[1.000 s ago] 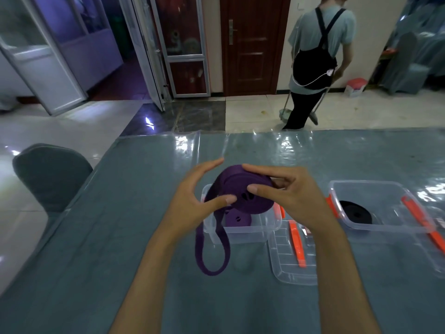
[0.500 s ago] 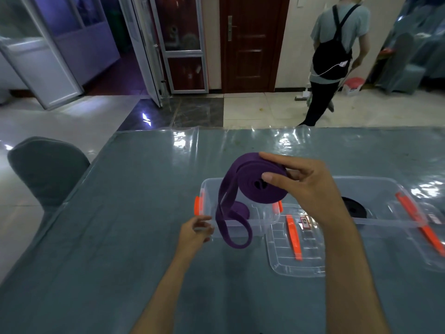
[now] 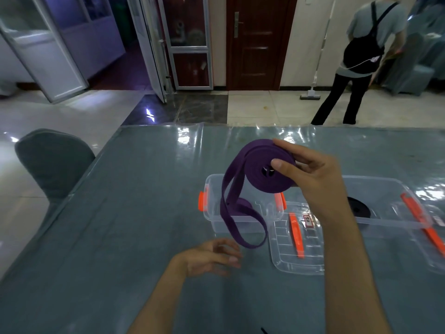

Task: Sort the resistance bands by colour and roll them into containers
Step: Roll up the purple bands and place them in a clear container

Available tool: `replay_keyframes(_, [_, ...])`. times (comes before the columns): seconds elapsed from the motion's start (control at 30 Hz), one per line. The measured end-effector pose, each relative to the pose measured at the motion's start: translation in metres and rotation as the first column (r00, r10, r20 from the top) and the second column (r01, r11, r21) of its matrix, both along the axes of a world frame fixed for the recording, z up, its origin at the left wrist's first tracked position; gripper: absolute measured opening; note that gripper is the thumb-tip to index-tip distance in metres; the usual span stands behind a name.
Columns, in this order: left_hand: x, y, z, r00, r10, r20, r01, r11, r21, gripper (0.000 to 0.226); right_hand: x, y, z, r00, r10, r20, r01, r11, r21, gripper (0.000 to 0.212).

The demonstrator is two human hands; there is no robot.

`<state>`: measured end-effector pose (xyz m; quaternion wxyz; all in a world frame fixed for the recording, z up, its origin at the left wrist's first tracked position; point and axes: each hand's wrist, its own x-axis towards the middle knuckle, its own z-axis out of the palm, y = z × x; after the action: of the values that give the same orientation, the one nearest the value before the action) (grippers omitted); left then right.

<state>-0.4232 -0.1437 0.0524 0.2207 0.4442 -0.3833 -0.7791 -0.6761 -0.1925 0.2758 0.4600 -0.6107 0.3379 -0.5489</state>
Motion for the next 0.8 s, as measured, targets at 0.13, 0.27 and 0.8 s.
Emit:
replay_keyframes(0.13, [-0.015,-0.003,-0.002,0.972,0.226,0.059,-0.227,0.973,0.024,0.035,-0.003,-0.002,-0.002,0.999,-0.035,-0.007,0.035,0.999,-0.001,0.041])
replay_keyframes(0.27, [-0.026,-0.010,-0.003,0.876,0.458,0.150,-0.470,0.881,0.054,0.043,-0.005,-0.002,-0.003,0.999,-0.046,-0.016,0.045,0.999,-0.006,0.042])
replay_keyframes(0.8, [0.001,-0.016,-0.005,0.654,0.729,-0.201,-0.717,0.682,0.141,0.014,-0.013,-0.010,-0.015,0.982,-0.176,-0.068,0.177,0.984,0.003,0.042])
